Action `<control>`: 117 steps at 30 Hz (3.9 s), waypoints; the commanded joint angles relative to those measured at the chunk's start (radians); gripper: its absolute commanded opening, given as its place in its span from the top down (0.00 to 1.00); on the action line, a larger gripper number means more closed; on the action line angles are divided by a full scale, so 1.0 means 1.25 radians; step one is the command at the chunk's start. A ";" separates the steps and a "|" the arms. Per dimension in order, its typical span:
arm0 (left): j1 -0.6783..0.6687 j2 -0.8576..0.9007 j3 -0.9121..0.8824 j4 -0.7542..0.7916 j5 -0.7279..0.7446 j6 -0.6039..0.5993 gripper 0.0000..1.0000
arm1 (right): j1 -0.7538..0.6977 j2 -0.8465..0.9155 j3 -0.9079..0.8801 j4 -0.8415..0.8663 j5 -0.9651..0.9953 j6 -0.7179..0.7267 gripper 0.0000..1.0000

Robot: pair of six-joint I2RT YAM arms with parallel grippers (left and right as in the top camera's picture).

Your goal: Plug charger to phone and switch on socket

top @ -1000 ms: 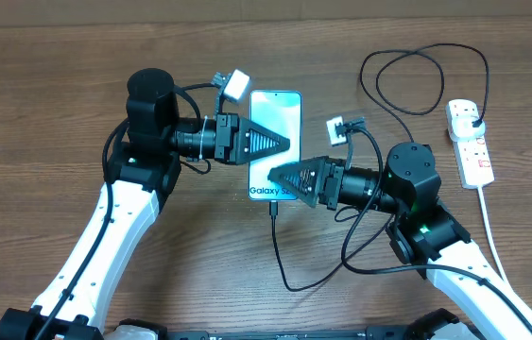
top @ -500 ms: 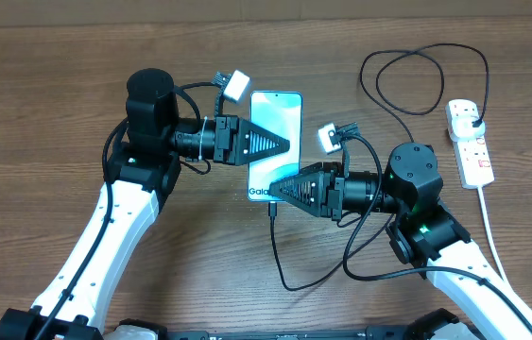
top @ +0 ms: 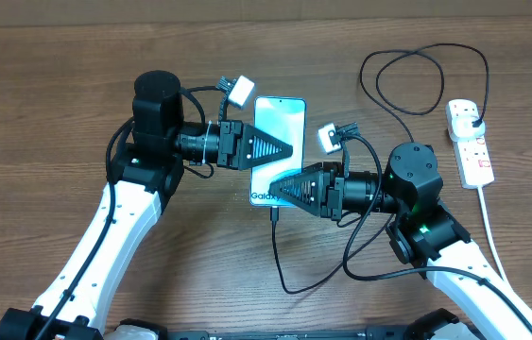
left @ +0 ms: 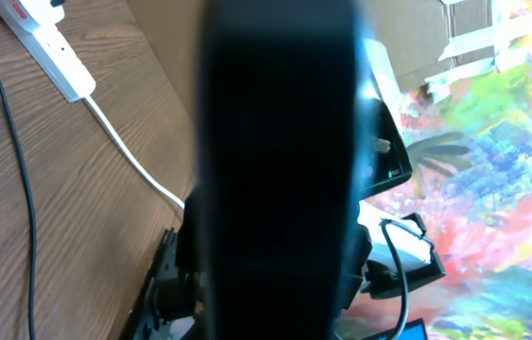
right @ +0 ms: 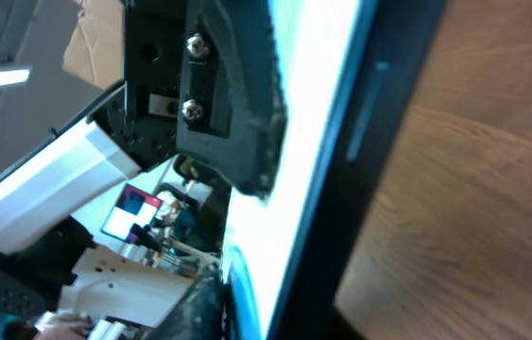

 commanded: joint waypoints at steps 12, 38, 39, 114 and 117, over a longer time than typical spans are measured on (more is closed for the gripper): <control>-0.006 -0.016 0.009 0.003 0.017 0.119 0.96 | -0.002 -0.001 0.012 -0.047 0.002 -0.002 0.93; 0.006 -0.016 0.009 0.000 -0.153 0.151 0.15 | -0.002 -0.001 0.012 -0.157 0.066 -0.029 0.96; 0.009 -0.016 0.009 -0.005 -0.169 0.155 0.14 | -0.002 0.000 0.012 -0.177 0.078 -0.040 0.96; 0.012 -0.016 0.009 -0.520 -1.013 0.267 0.00 | 0.015 0.481 0.012 -0.103 0.382 -0.024 0.96; 0.012 -0.016 0.009 -0.520 -1.013 0.267 0.01 | 0.042 0.502 0.014 -0.070 0.379 -0.018 0.96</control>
